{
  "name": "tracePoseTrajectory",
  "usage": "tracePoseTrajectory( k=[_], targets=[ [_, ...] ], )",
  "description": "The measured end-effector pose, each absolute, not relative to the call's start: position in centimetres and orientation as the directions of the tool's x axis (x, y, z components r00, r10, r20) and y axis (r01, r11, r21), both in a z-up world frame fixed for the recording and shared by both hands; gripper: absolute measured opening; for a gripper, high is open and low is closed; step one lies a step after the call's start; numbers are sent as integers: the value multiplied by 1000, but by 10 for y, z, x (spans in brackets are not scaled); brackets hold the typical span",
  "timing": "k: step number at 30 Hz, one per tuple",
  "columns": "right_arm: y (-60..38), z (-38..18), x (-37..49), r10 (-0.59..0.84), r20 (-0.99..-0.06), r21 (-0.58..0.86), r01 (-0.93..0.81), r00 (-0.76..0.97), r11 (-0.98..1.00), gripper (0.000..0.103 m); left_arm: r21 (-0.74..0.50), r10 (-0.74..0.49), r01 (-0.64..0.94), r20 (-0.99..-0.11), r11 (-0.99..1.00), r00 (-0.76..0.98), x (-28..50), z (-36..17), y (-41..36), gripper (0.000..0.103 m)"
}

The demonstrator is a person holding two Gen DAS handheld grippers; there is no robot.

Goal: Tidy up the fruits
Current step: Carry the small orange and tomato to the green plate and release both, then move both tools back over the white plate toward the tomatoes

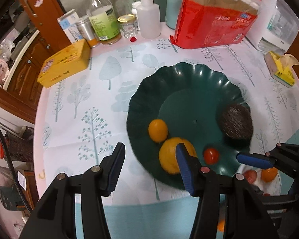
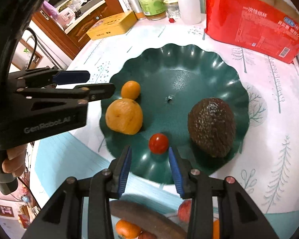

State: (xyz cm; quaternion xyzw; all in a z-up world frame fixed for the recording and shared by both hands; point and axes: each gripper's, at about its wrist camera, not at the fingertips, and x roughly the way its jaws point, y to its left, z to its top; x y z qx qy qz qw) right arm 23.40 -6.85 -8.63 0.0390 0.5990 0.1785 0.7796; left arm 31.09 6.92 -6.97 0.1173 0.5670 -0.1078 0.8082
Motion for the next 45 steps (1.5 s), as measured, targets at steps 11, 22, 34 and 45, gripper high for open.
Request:
tracePoseTrajectory(
  k=[11, 22, 34, 45],
  targets=[
    [-60, -17, 188, 331, -890, 244, -284, 315, 927, 39, 95, -34, 282, -905, 955, 423, 229, 1, 81, 58],
    [-68, 41, 130, 337, -850, 196, -350, 405, 916, 39, 91, -58, 270, -865, 959, 498, 146, 60, 72, 68],
    [-104, 58, 71, 300, -826, 133, -352, 477, 926, 39, 22, -168, 351, -849, 936, 502, 74, 61, 26, 69],
    [-141, 33, 42, 251, -823, 98, -306, 510, 947, 39, -10, -214, 378, -838, 926, 503, 41, 19, -13, 69]
  ],
)
